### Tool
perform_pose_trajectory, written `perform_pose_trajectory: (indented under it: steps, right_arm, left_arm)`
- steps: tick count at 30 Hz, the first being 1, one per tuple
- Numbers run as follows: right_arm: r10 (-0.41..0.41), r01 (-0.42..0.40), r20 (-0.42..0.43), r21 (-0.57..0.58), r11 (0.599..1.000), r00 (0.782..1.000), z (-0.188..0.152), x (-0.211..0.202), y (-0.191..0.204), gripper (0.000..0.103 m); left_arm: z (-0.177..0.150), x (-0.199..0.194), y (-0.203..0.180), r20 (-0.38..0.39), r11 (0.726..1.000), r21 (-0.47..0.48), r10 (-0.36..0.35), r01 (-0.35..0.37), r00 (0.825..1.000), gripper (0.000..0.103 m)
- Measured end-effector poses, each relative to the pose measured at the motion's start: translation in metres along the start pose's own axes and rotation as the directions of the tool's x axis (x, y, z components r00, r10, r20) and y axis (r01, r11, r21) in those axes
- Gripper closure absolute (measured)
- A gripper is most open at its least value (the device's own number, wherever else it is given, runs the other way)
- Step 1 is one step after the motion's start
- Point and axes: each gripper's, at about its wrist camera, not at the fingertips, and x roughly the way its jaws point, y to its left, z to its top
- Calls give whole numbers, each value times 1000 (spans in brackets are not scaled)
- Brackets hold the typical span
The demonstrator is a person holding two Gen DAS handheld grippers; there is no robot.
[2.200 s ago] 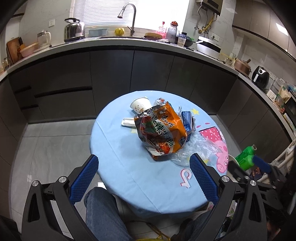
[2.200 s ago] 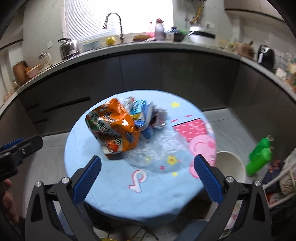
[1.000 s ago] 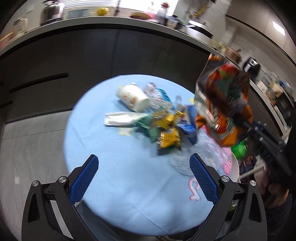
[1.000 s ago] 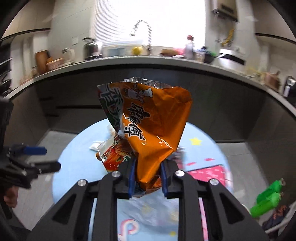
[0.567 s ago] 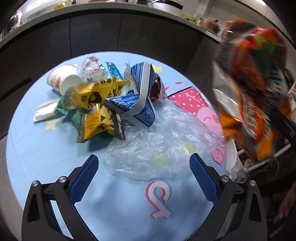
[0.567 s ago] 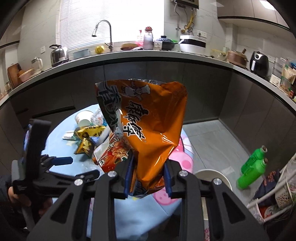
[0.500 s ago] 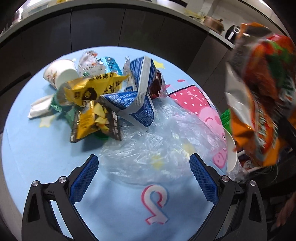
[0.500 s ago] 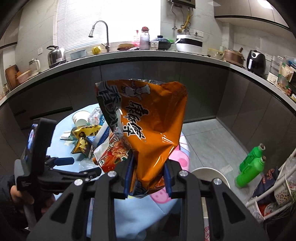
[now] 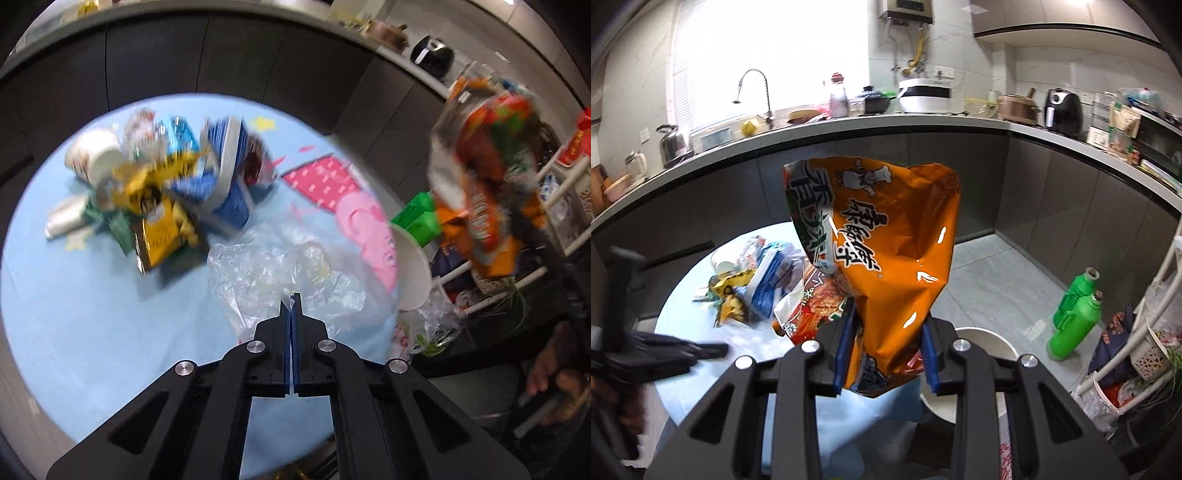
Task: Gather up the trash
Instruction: 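Lift the orange bag with the right tool while the left tool grasps the clear plastic bag, then carry both bags over the white bin and open both tools to drop them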
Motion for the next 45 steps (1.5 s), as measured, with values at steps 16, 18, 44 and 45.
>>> perform_pose_trajectory:
  steps: [16, 18, 44, 45]
  right_arm:
    - [-215, 224, -71, 168, 960, 974, -47, -11, -115, 71]
    - [-261, 274, -94, 170, 947, 961, -57, -8, -130, 71]
    - [-286, 346, -252, 238, 908, 925, -101, 52, -211, 70]
    - [-284, 344, -254, 235, 909, 924, -101, 53, -209, 70]
  left_arm:
    - [76, -5, -145, 99, 961, 225, -187, 161, 977, 102]
    - [79, 18, -167, 63, 950, 253, -205, 183, 977, 102]
    - [62, 192, -204, -136, 962, 264, -38, 73, 990, 54]
    - [63, 188, -202, -124, 963, 257, -48, 78, 991, 54]
